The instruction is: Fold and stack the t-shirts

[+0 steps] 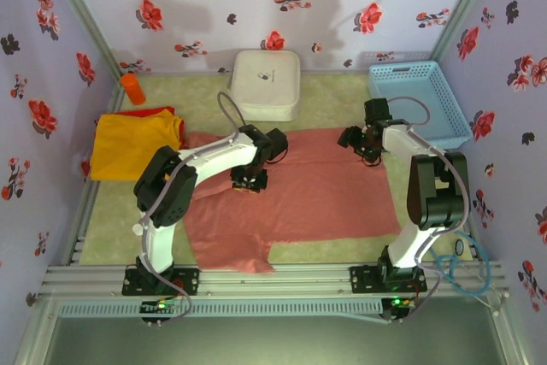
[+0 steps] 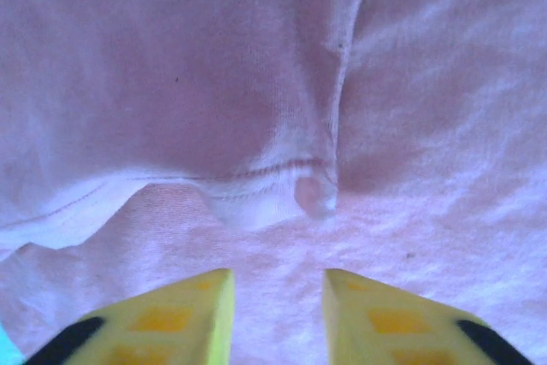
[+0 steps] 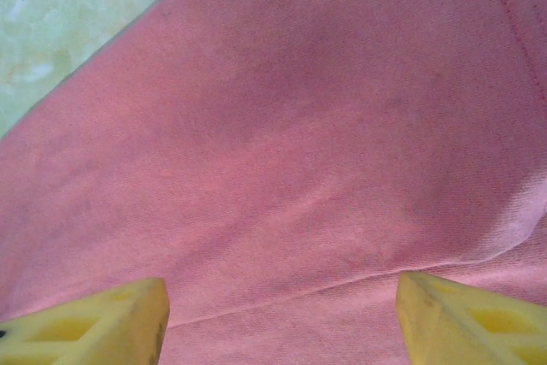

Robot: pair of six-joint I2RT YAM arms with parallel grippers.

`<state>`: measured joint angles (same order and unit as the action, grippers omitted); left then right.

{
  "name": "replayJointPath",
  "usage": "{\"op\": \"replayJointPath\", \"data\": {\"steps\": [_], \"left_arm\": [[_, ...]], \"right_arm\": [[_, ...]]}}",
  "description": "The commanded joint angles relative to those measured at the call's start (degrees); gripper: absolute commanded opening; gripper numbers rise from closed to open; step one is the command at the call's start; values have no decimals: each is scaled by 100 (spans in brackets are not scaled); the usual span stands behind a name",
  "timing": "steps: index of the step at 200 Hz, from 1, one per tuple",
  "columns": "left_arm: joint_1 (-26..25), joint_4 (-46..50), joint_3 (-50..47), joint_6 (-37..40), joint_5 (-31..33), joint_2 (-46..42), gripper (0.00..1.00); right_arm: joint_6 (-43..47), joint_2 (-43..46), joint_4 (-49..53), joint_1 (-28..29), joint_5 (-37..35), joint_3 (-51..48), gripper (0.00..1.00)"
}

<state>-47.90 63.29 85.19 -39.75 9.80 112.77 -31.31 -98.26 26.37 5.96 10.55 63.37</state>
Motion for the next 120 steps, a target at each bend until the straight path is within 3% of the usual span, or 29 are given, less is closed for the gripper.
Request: {"op": "replayJointPath", "data": {"steps": [1, 54, 90, 120], "left_arm": [[74, 292, 208, 205, -5, -60, 40], [1318, 113, 366, 1059, 163, -350, 42], [2098, -232, 732, 1480, 182, 171, 39], [2428, -376, 971, 1596, 178, 720, 31]], "right_arm": [[169, -23, 339, 11, -22, 258, 71], [116, -24, 404, 70, 0, 431, 72], [16, -366, 207, 108, -89, 421, 72], [-84, -734, 214, 108, -348, 596, 71]]}}
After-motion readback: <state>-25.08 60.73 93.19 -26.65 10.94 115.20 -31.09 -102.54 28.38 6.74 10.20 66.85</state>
